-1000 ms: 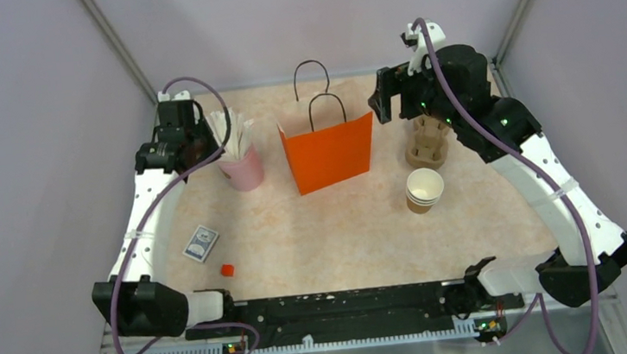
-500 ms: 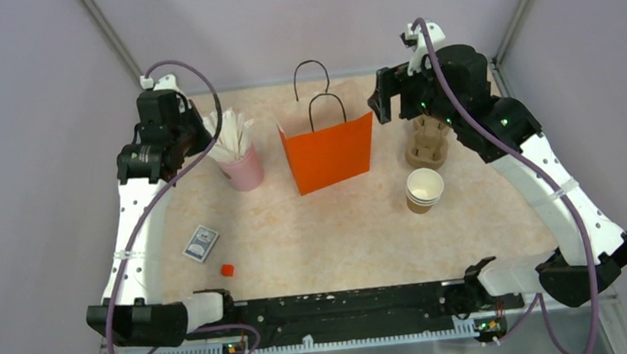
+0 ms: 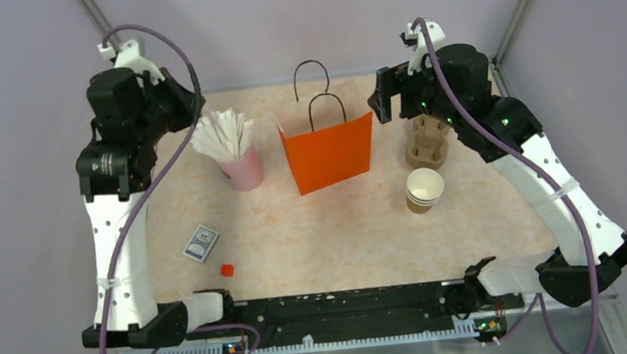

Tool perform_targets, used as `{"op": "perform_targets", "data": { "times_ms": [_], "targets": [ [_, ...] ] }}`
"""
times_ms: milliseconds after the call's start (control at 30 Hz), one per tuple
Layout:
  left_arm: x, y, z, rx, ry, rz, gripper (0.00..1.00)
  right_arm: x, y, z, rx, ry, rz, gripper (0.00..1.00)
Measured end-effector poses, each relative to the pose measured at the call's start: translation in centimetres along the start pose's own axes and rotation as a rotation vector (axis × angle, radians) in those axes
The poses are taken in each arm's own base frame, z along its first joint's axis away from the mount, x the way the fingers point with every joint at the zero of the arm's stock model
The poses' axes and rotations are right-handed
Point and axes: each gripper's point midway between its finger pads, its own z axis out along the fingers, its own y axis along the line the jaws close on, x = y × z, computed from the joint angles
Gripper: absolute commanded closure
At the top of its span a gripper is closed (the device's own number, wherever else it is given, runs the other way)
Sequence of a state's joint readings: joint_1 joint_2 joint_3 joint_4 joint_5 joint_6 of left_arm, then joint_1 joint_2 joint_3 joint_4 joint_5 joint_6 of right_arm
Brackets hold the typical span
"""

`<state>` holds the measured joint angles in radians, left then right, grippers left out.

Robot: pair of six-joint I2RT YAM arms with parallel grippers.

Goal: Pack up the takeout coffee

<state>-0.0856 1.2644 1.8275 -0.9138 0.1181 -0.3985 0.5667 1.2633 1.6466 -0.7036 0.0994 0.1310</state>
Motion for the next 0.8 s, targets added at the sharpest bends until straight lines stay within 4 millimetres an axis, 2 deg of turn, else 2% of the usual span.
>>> {"op": "perform_targets", "data": {
  "times_ms": [100, 200, 333, 433, 600, 700, 800],
  "targets": [
    [-2.0, -1.9, -2.7, 0.065, -0.066, -0.012, 1.0, -0.3, -0.1, -0.2, 0.002, -0.008, -0.006, 0.13],
    [-2.8, -3.8, -4.8, 0.146, -0.093, -0.037, 1.0, -0.7, -0.1, -0.3, 0.002, -0.019, -0.006, 0.13],
    [-3.5, -6.6, -6.1, 0.286, -0.104, -0.077, 1.0, -0.7, -0.1, -0.4, 0.002, -0.022, -0.006, 0.13],
    [-4.6, -9.1, -6.3, 0.414, -0.115, -0.122, 1.0, -0.7, -0.1, -0.4, 0.002, -0.022, -0.006, 0.13],
    [-6.1, -12.1, -6.1, 0.589, -0.118, -0.206, 1.0, -0.9, -0.2, -0.7, 0.007, -0.029, -0.014, 0.13],
    [-6.3, -12.8, -5.5, 0.642, -0.111, -0.229, 1.0, -1.3, -0.3, -1.3, 0.009, -0.044, -0.019, 0.13],
    [-5.7, -12.9, -4.3, 0.669, -0.093, -0.248, 1.0, -1.8, -0.5, -1.9, 0.013, -0.066, -0.021, 0.13]
  ]
}}
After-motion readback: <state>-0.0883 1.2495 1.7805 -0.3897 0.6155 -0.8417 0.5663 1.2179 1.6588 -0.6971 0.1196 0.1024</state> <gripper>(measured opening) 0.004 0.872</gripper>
